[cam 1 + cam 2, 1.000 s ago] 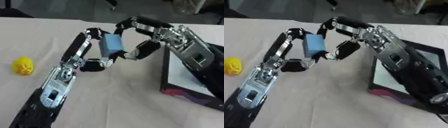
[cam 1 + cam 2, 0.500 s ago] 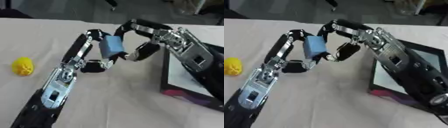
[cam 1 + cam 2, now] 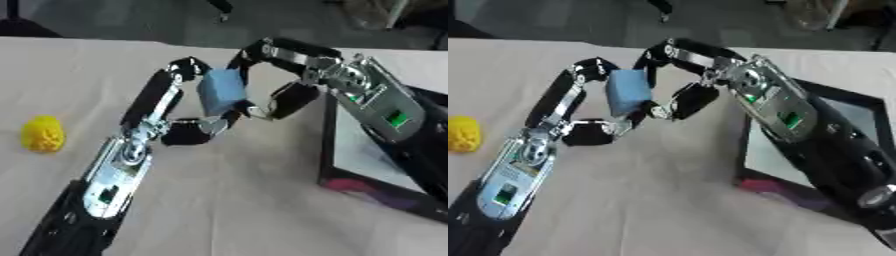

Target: Pick up the objects with one hand, pass them to the other hand, and then place them into the box on the other side of the table.

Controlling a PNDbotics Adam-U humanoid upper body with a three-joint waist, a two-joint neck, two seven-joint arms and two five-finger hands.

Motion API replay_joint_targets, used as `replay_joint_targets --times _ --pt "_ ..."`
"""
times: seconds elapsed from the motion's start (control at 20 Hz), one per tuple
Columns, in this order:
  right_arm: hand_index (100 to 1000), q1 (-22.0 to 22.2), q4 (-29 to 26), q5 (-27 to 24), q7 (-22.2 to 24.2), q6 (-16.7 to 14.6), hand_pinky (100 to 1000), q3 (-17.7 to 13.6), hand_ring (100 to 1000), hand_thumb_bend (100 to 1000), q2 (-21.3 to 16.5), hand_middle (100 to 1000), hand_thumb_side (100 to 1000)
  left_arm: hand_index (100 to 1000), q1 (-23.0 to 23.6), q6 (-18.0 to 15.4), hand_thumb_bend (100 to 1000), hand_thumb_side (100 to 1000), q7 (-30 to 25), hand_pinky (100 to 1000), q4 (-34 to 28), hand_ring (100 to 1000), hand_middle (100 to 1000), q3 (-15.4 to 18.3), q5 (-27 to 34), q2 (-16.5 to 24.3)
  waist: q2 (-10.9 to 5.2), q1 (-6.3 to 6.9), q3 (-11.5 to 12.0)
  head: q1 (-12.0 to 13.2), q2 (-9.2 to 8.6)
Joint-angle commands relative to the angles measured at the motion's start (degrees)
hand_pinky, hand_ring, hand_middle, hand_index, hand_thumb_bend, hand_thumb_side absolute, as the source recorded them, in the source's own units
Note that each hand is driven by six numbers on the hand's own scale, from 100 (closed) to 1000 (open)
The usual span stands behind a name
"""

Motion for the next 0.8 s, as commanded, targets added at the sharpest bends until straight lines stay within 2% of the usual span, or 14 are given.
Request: replay_joint_targets --times 0.05,0.25,0.4,0.6,0.8 --pt "613 -1.1 -1.2 -0.7 -0.1 0.5 909 -1.1 899 100 -1.2 507 134 832 -0.7 1.7 595 568 0.3 805 -0.4 828 694 -0.1 -1.2 0.3 -0.50 -0.18 -0.1 0.0 -0.26" --pt "611 -1.0 -1.3 -0.8 -0.2 0.7 907 -1.3 898 100 -1.4 505 127 838 -0.6 2.6 704 671 0.1 812 -0.4 833 700 -0.1 -1.8 0.3 -0.56 -0.12 -0.2 -0.1 -0.43" --pt "608 -1.0 -1.4 -0.8 -0.3 0.7 905 -1.4 896 100 -1.7 503 120 844 -0.5 2.8 766 714 -0.3 821 -0.3 841 710 -0.2 -2.2 0.4 -0.63 -0.07 -0.3 -0.1 -0.32" --pt "605 -0.7 -2.3 -0.8 -0.4 0.5 900 -1.7 887 100 -3.0 499 102 841 0.1 3.7 734 702 -0.2 818 -0.3 839 707 0.3 -2.8 1.2 -0.86 -0.10 -0.7 0.1 0.01" --pt "605 0.7 -5.5 -2.5 -1.4 1.0 899 -3.4 882 100 -6.3 499 100 839 1.0 4.4 719 681 0.8 816 -0.2 837 705 1.2 -2.3 3.0 -1.53 -0.16 -1.8 0.6 0.69"
